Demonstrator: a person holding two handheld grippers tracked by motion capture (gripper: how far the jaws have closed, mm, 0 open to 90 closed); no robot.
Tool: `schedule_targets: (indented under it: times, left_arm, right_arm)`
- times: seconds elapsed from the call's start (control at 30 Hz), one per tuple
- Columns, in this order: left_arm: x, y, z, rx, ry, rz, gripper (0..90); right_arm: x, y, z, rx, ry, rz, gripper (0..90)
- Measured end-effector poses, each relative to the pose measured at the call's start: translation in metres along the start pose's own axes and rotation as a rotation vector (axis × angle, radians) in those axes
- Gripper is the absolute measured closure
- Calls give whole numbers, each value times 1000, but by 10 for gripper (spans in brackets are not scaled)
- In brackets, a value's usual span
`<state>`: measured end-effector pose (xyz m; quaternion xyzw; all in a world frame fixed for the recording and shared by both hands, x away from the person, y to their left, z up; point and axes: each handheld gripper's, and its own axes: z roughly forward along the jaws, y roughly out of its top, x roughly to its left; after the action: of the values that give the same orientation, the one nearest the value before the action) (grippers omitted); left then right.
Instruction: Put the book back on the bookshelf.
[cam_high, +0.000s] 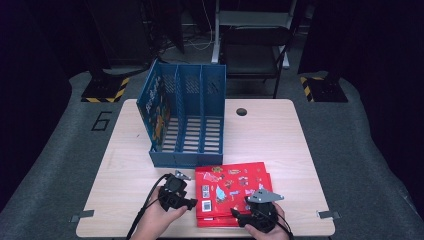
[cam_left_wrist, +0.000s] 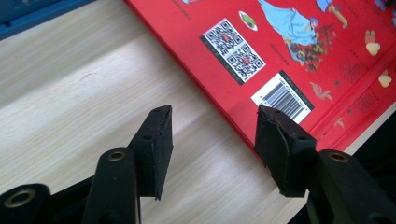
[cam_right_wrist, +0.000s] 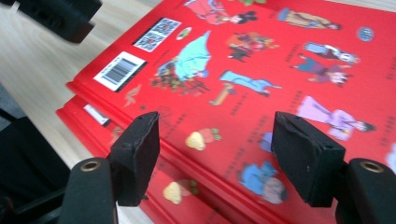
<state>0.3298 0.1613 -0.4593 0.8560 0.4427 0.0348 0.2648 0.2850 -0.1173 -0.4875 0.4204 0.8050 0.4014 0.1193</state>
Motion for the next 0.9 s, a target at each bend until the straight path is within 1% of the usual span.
schedule_targets:
  times: [0.03, 0.07, 0.1, 0.13, 0.17, 0.23, 0.27, 0.3, 0.37, 0.4, 0.47, 0.5, 0.53, 0.57, 0.6, 0.63, 0.73, 0.77, 0.8, 0.83, 0.9]
  left_arm:
    - [-2, 1, 1, -1, 0, 7, 449]
    - [-4, 1, 2, -5, 1, 17, 444]
    - [-5, 2, 3, -8, 3, 24, 443]
    - [-7, 4, 4, -7, -1, 35, 437]
    - [-9, 5, 5, -13, 1, 45, 430]
    - [-12, 9, 7, -33, 7, 76, 412]
    - [-14, 10, 8, -42, 10, 97, 412]
    - [-17, 12, 9, -51, 8, 103, 404]
    - [-22, 15, 13, -50, 2, 129, 400]
    - [-23, 17, 15, -51, -5, 147, 400]
    - [-28, 20, 21, -49, 0, 179, 400]
    - [-31, 22, 24, -46, -1, 203, 400]
    - [-32, 24, 26, -41, -1, 226, 400]
    - [-35, 24, 30, -35, 1, 227, 397]
    - [-36, 25, 33, -28, -2, 230, 390]
    - [-37, 27, 34, -26, 9, 254, 386]
    - [-39, 28, 36, -26, 15, 267, 379]
    - [-39, 28, 37, -27, 17, 270, 369]
    - [-39, 28, 37, -26, 17, 271, 368]
    - [-39, 28, 37, -28, 19, 270, 367]
    - [-39, 28, 37, -32, 22, 253, 367]
  right_arm:
    - [-2, 0, -1, 0, -2, 7, 322]
    - [-4, 0, -2, 1, -9, 4, 322]
    - [-6, 0, -2, -5, -15, 16, 321]
    - [-8, 0, -3, -4, -18, 16, 321]
    - [-10, 0, -4, 0, -24, 29, 321]
    - [-14, 0, -6, 1, -39, 26, 319]
    - [-16, 1, -8, -1, -49, 35, 317]
    - [-19, 1, -10, -7, -58, 36, 315]
    - [-25, 2, -13, -11, -72, 48, 313]
    - [-29, 2, -14, -12, -79, 56, 312]
    - [-34, 1, -18, -13, -88, 85, 312]
    - [-37, 1, -19, -15, -95, 79, 312]
    - [-38, 1, -20, -21, -101, 93, 312]
    - [-40, 1, -21, -21, -101, 86, 312]
    - [-41, 1, -21, -20, -106, 90, 312]
    - [-43, 0, -21, -23, -109, 90, 312]
    - [-44, -1, -21, -11, -118, 101, 313]
    - [-45, -1, -21, -10, -118, 94, 312]
    - [-46, -1, -21, -10, -121, 87, 312]
    - [-46, -2, -21, -2, -121, 91, 312]
    - [-47, -2, -21, 0, -124, 87, 312]
